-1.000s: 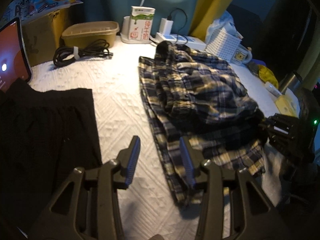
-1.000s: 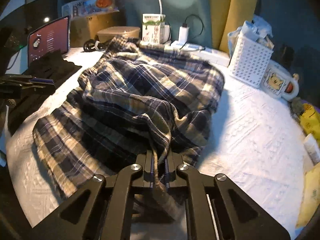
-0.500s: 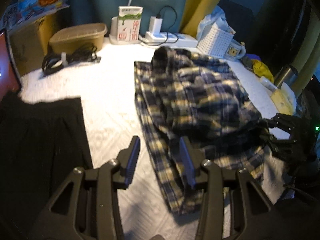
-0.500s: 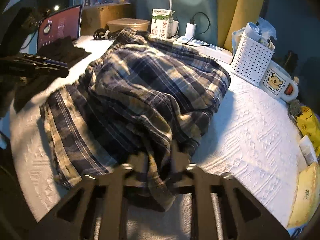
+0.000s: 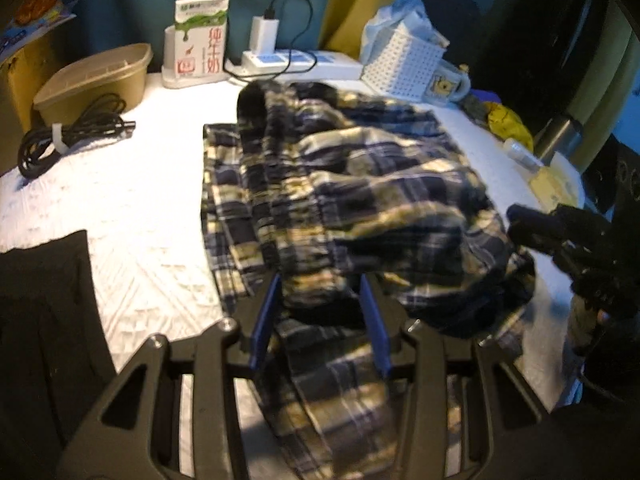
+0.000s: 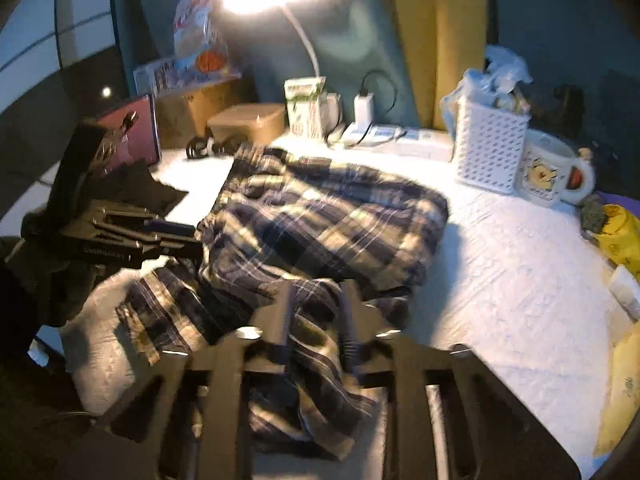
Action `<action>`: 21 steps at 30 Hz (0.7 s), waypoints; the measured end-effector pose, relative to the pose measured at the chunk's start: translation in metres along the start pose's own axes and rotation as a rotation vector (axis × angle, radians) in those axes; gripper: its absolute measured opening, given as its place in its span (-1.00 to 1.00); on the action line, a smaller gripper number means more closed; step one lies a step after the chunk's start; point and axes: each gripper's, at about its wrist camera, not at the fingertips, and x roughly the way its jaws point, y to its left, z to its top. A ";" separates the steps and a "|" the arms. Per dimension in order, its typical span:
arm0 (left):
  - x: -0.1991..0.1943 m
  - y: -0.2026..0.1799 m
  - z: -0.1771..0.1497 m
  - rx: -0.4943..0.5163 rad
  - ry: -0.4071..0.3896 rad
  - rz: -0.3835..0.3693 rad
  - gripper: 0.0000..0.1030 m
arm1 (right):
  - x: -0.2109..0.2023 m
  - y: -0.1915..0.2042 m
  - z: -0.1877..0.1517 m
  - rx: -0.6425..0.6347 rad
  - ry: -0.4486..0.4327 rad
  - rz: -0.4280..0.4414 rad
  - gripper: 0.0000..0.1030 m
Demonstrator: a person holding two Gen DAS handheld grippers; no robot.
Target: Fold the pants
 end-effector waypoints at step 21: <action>-0.049 -0.004 -0.053 -0.041 -0.005 -0.004 -0.28 | 0.008 0.035 -0.037 -0.091 0.134 -0.050 -0.53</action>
